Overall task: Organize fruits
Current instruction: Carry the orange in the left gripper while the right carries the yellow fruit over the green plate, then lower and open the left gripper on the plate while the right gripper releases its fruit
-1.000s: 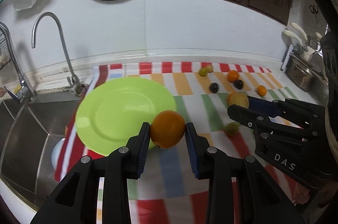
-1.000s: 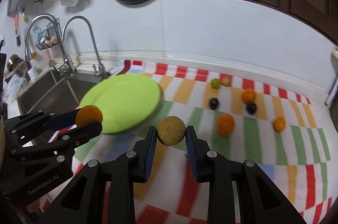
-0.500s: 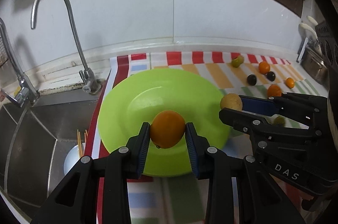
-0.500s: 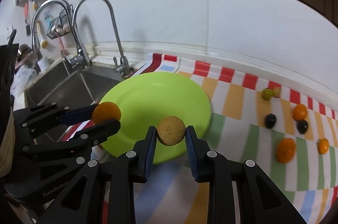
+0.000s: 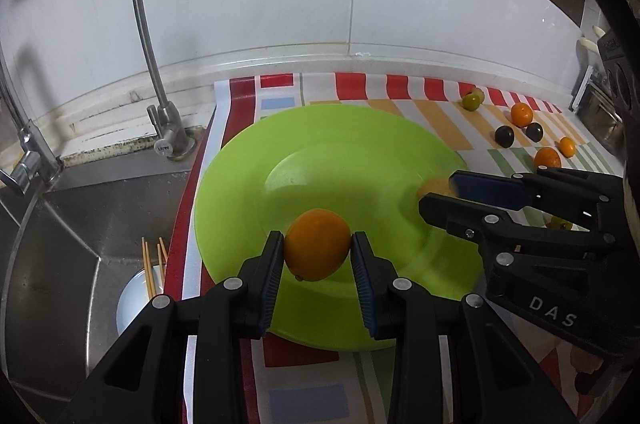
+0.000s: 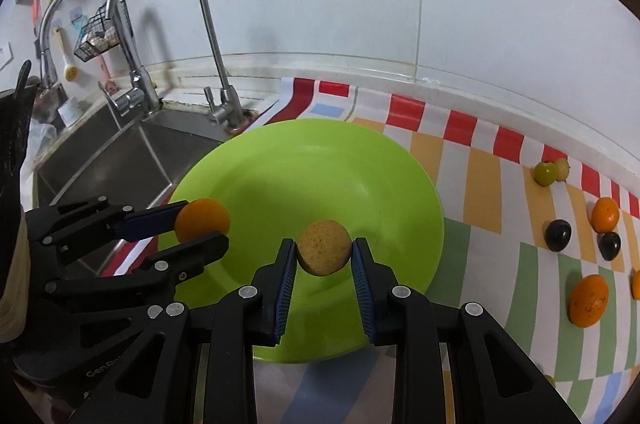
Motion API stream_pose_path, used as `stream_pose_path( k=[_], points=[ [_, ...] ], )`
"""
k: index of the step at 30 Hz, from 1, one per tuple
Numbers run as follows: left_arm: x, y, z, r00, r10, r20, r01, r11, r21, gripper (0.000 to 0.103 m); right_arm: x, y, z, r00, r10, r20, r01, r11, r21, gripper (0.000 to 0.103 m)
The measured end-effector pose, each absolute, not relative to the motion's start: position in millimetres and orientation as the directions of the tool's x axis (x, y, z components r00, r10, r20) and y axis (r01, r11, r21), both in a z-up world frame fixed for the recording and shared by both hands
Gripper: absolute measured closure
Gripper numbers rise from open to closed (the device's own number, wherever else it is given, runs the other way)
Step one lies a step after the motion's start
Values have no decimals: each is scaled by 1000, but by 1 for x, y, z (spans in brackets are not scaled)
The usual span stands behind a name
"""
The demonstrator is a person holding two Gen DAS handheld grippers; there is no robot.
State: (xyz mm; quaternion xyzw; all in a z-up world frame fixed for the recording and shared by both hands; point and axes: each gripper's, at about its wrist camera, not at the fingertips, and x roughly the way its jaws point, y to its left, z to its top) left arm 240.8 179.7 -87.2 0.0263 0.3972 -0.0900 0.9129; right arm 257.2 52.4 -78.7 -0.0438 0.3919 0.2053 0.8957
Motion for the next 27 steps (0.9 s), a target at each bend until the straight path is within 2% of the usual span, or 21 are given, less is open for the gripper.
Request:
stream_pose_path(
  k=[2, 3, 8, 13, 15, 18, 27],
  points=[
    [239, 179, -84, 674, -132, -727, 174, 985, -17, 59, 256, 50, -77, 615, 333, -715, -393, 915, 89, 67],
    [237, 179, -82, 678, -125, -725, 166, 986, -16, 58, 255, 48, -76, 621, 329, -711, -387, 918, 87, 58],
    [216, 175, -66, 701, -93, -707, 117, 993, -15, 57, 239, 29, -63, 655, 319, -685, -371, 926, 76, 57],
    [189, 156, -42, 728, -76, -681, 93, 996, -11, 51, 212, 4, -45, 686, 309, -659, -371, 927, 49, 57],
    [180, 145, -33, 742, -76, -666, 95, 995, -9, 45, 202, -10, -38, 696, 308, -648, -365, 930, 50, 57],
    [167, 130, -20, 760, -87, -644, 104, 994, -10, 42, 190, -30, -28, 716, 297, -632, -345, 937, 50, 45],
    [143, 80, 5, 798, -110, -592, 131, 991, -8, 30, 158, -93, -2, 770, 262, -582, -306, 952, 24, 45]
  ],
)
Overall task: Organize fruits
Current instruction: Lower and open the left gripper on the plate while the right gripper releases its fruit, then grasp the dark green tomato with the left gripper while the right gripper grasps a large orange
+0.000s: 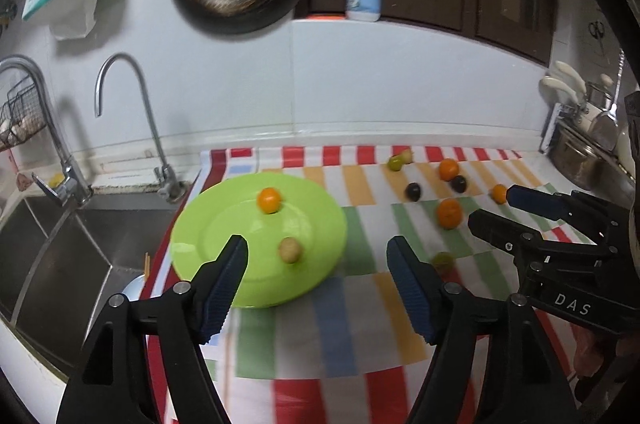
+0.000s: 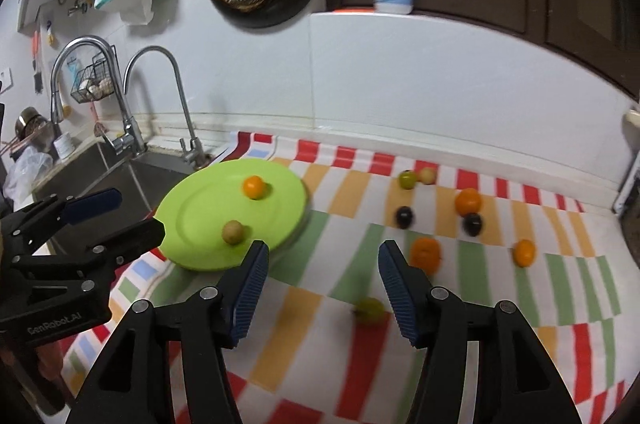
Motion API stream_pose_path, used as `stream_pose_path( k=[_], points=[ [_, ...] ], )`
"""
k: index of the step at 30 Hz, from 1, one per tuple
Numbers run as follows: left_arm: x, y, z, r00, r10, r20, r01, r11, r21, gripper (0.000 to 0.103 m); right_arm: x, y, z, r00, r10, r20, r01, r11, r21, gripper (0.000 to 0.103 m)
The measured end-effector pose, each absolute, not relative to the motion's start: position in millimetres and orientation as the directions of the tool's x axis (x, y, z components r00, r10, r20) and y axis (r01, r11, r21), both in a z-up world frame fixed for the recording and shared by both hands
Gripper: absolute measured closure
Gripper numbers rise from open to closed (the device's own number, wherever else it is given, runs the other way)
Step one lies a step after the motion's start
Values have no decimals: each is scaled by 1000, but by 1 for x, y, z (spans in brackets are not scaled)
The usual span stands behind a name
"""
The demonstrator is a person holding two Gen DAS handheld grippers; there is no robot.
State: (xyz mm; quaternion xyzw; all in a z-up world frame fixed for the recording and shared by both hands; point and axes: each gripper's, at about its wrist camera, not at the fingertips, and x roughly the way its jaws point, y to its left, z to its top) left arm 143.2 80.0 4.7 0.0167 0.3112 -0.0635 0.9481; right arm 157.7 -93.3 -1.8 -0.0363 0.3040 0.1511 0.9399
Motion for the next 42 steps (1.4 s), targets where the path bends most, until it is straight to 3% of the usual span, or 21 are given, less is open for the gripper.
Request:
stream_pose_path(
  k=[3, 18, 26, 30, 42],
  points=[
    [138, 61, 7, 805, -126, -580, 151, 988, -5, 28, 151, -110, 3, 783, 250, -570, -298, 955, 11, 38],
    [140, -6, 0, 814, -207, -543, 278, 959, 50, 27, 155, -180, -5, 806, 193, -560, -239, 971, -9, 38],
    [161, -16, -24, 774, -234, -589, 311, 950, 32, 27, 177, -183, -19, 783, 215, -584, -287, 957, -33, 38],
    [172, -21, -41, 742, -240, -626, 331, 943, 30, 38, 192, -180, -37, 745, 232, -625, -319, 947, -29, 38],
    [199, -43, -89, 626, -302, -719, 430, 903, -5, 55, 224, -176, -79, 671, 233, -704, -352, 936, -26, 38]
  ],
)
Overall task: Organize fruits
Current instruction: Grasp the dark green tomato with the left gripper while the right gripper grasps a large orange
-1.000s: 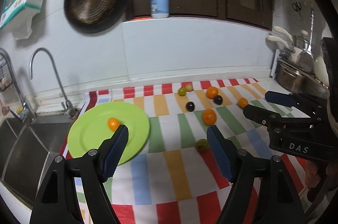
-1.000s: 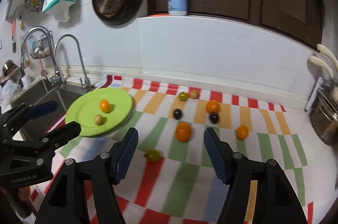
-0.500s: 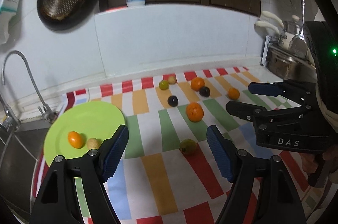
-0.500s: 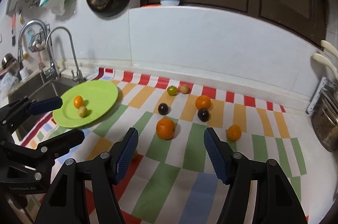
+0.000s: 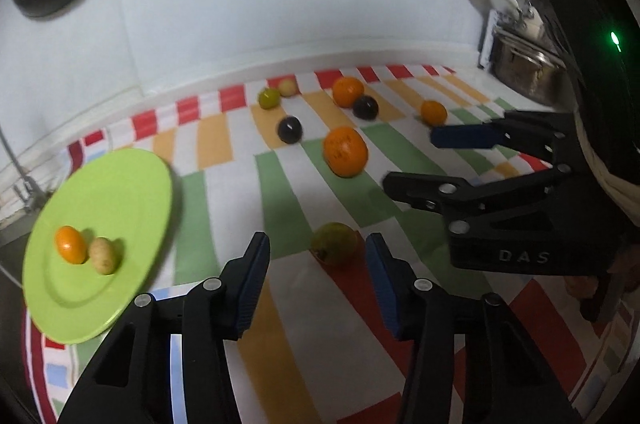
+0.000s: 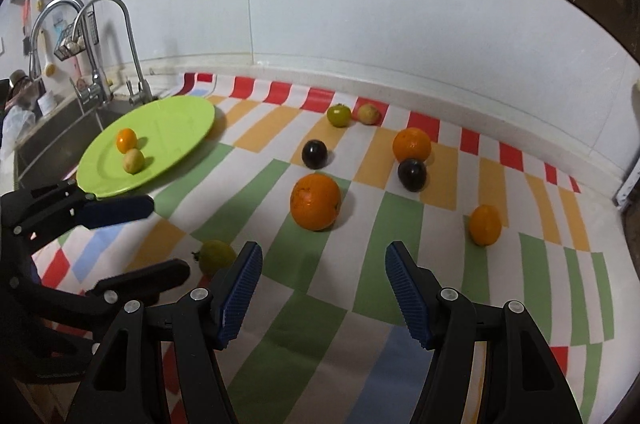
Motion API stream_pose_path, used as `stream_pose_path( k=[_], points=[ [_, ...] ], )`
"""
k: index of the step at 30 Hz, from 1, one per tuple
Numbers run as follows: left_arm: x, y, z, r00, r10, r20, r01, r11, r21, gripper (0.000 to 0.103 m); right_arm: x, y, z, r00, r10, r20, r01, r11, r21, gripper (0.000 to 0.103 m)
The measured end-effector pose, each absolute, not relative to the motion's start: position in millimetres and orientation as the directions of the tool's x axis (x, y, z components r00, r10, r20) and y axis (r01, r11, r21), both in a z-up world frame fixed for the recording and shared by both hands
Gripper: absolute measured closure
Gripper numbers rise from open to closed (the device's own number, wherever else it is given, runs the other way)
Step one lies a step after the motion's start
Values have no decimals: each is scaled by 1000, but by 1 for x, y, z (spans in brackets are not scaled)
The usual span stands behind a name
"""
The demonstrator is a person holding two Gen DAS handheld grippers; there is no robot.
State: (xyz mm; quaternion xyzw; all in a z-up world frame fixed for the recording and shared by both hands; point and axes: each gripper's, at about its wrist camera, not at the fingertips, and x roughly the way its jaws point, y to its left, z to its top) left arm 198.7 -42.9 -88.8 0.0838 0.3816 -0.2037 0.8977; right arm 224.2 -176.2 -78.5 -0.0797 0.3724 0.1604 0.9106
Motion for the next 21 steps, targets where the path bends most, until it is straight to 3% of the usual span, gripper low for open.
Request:
stream_pose_path(
  k=[11, 21],
  points=[
    [220, -47, -104, 571, -339, -748, 449, 891, -62, 75, 248, -166, -96, 633, 253, -732, -379, 925, -8, 41],
    [242, -25, -95, 637, -260, -726, 333, 942, -45, 75, 268, -155, -102, 632, 256, -732, -377, 926, -1, 46]
  ],
)
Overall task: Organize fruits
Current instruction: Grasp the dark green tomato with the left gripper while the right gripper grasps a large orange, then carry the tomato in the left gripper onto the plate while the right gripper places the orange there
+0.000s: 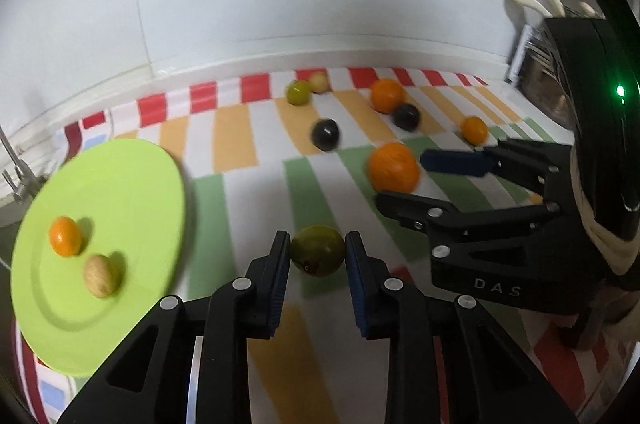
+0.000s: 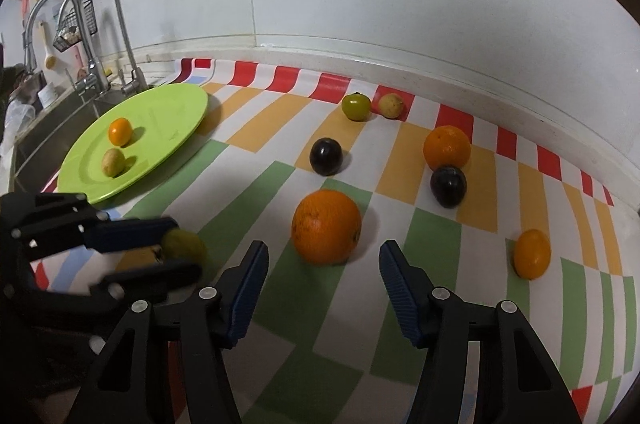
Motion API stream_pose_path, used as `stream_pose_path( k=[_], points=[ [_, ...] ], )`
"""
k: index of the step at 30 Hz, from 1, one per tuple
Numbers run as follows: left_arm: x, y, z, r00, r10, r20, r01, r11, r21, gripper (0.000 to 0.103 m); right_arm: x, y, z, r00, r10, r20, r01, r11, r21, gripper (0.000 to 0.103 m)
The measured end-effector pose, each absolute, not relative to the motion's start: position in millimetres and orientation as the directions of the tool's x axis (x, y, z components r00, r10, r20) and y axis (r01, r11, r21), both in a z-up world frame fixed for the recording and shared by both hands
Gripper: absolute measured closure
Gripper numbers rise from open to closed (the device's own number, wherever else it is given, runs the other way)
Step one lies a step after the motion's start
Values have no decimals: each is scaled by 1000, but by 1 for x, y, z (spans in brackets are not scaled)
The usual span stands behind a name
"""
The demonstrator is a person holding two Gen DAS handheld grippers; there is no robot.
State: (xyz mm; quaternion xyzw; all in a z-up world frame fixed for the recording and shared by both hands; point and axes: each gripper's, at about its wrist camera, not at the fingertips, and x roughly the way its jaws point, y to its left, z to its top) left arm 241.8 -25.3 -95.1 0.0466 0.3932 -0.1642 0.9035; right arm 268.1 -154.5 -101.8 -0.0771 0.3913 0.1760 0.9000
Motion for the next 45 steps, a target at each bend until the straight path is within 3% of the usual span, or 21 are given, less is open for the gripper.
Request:
stream_pose_path(
  k=[5, 7, 29, 45],
  points=[
    [252, -19, -94, 648, -243, -722, 305, 951, -46, 75, 282, -153, -107, 612, 262, -746, -362, 932, 30, 55],
    [252, -17, -93, 649, -242, -721, 302, 952, -48, 75, 285, -153, -108, 607, 261, -750, -356, 934, 37, 64],
    [210, 18, -49, 741, -224, -633, 231, 970, -73, 75, 241, -133, -48, 683, 317, -658, -380, 924, 51, 64],
    [191, 79, -20, 830, -88, -551, 82, 996, -35, 75, 231, -73, -14, 693, 433, -576, -490, 869, 64, 64]
  ],
)
